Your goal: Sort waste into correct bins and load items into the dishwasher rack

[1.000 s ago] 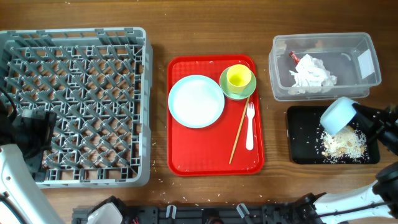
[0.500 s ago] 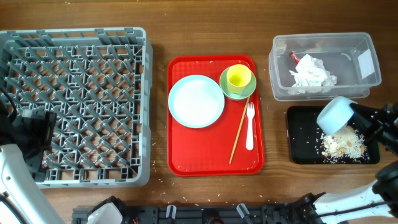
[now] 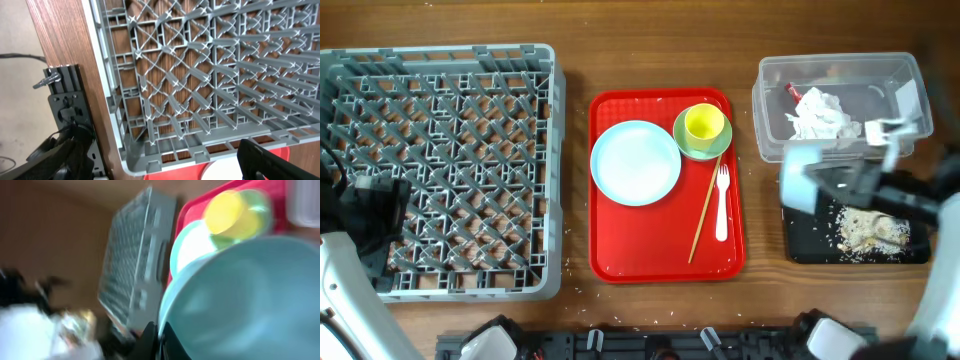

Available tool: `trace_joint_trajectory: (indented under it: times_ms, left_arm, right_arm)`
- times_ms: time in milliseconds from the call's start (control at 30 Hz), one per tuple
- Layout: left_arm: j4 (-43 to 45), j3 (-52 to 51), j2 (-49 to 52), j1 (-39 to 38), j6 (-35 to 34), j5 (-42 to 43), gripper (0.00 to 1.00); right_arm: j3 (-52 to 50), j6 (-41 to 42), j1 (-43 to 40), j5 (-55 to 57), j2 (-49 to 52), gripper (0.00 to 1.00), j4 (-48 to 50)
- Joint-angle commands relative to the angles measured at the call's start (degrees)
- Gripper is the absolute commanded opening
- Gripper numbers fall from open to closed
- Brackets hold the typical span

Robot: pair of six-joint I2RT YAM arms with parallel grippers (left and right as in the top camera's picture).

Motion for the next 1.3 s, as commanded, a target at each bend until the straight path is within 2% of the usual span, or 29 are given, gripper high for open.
trace_joint_trajectory:
  times_ms: [0, 33, 133, 233, 267, 367, 433, 500, 533, 567, 667, 700, 800, 867, 967, 1133, 1267]
  left_arm:
    - [0.00, 0.22, 0.11, 0.22, -0.76, -1.03, 1.00]
    - [0.00, 0.22, 0.11, 0.22, -0.76, -1.03, 1.00]
    - [0.00, 0.22, 0.11, 0.22, -0.76, -1.03, 1.00]
    - [0.00, 0.22, 0.11, 0.22, -0.76, -1.03, 1.00]
    - [0.00, 0.22, 0.11, 0.22, -0.76, -1.03, 1.00]
    - [0.00, 0.22, 0.11, 0.22, -0.76, -1.03, 1.00]
    - [0.00, 0.22, 0.11, 0.22, -0.76, -1.03, 1.00]
    - [0.00, 0.22, 0.11, 0.22, -0.76, -1.03, 1.00]
    - [0.00, 0.22, 0.11, 0.22, -0.76, -1.03, 1.00]
    - [0.00, 0.22, 0.11, 0.22, -0.76, -1.03, 1.00]
    - [0.00, 0.22, 0.11, 0.22, -0.76, -1.03, 1.00]
    - [0.00, 0.22, 0.11, 0.22, -0.76, -1.03, 1.00]
    - [0.00, 0.22, 0.11, 0.22, -0.76, -1.03, 1.00]
    - [0.00, 0.22, 0.11, 0.22, -0.76, -1.03, 1.00]
    - [0.00, 0.22, 0.11, 0.22, -0.76, -1.03, 1.00]
    - [0.00, 0.22, 0.11, 0.22, -0.76, -1.03, 1.00]
    - [0.00, 0.22, 0.11, 0.22, -0.76, -1.03, 1.00]
  right_arm:
    - [0.26, 25.29, 16.81, 20.20, -6.97, 0.04, 9.29]
    - [0.26, 35.67, 27.65, 30.40, -8.70, 0.04, 13.20]
    - [0.04, 51.80, 50.64, 42.93, -7.28, 0.04, 20.98]
    - [0.04, 60.22, 62.62, 50.64, -3.41, 0.04, 25.86]
    - [0.04, 65.09, 69.18, 55.67, 0.26, 0.05, 28.30]
    - [0.04, 67.41, 79.54, 58.10, 10.78, 0.05, 36.11]
    - [0.04, 67.43, 81.94, 58.21, 17.66, 0.05, 41.35]
    - [0.07, 67.43, 82.29, 58.16, 21.77, 0.05, 44.19]
    - [0.07, 67.43, 82.29, 58.18, 22.67, 0.09, 44.44]
    - [0.07, 67.45, 82.27, 58.16, 23.15, 0.20, 44.37]
    - [1.73, 67.17, 82.23, 55.21, 22.53, 0.60, 43.67]
    - [2.34, 67.10, 82.23, 54.77, 22.32, 1.00, 43.23]
    - [7.37, 66.53, 80.63, 55.47, 19.10, 1.00, 36.17]
    - [13.09, 65.90, 76.13, 59.49, 15.17, 1.00, 26.47]
    - [18.86, 65.88, 66.53, 62.36, 9.94, 1.00, 17.11]
    - [20.11, 62.73, 45.51, 66.75, 2.01, 1.00, 12.55]
    - [20.04, 62.73, 38.86, 66.73, 1.95, 1.00, 12.87]
